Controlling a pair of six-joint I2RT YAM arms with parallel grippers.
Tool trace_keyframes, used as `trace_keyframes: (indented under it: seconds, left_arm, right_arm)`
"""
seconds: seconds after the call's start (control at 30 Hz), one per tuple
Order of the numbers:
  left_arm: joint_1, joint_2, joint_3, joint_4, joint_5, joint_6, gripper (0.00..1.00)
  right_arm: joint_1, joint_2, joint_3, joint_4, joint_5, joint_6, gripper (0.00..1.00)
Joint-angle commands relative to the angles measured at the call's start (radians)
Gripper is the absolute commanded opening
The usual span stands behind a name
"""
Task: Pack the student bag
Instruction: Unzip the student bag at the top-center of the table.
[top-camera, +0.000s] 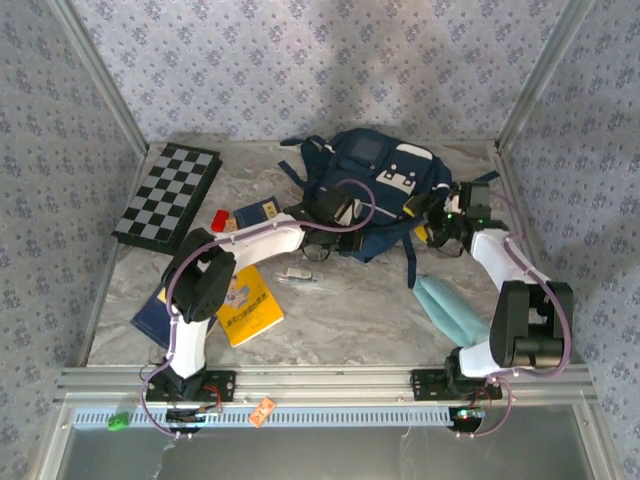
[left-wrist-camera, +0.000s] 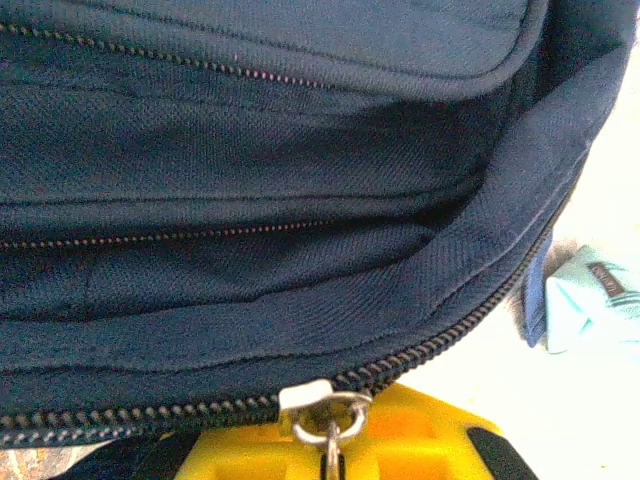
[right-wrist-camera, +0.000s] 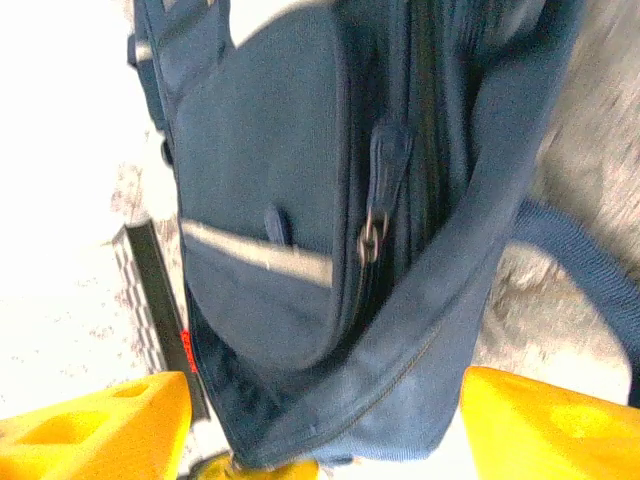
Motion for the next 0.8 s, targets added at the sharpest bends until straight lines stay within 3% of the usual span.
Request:
trace_keyframes:
  seconds: [0.0, 0.13, 0.4, 0.6, 0.77]
  left_arm:
    - [-0.001, -0.002, 0.060, 0.019, -0.003, -0.018, 0.00]
    - [-0.012, -0.004, 0.060, 0.015, -0.002, -0.021, 0.00]
    - [-0.028, -0.011, 0.063, -0.008, 0.000, -0.010, 0.00]
    - [-0.031, -0.009, 0.079, -0.017, 0.002, -0.008, 0.00]
    - [-0.036, -0.015, 0.134, -0.134, 0.037, 0.079, 0.00]
  right_arm:
    - [0.077, -0.006, -0.101, 0.152, -0.052, 0.189, 0.75]
    - [0.178, 0.042, -0.101, 0.272, -0.017, 0.300, 0.76]
    - [0.221, 0.059, -0.097, 0.314, 0.099, 0.347, 0.71]
    - [0.211, 0.108, -0.102, 0.330, 0.100, 0.322, 0.35]
    - [0.180, 0.104, -0.058, 0.175, 0.113, 0.168, 0.10]
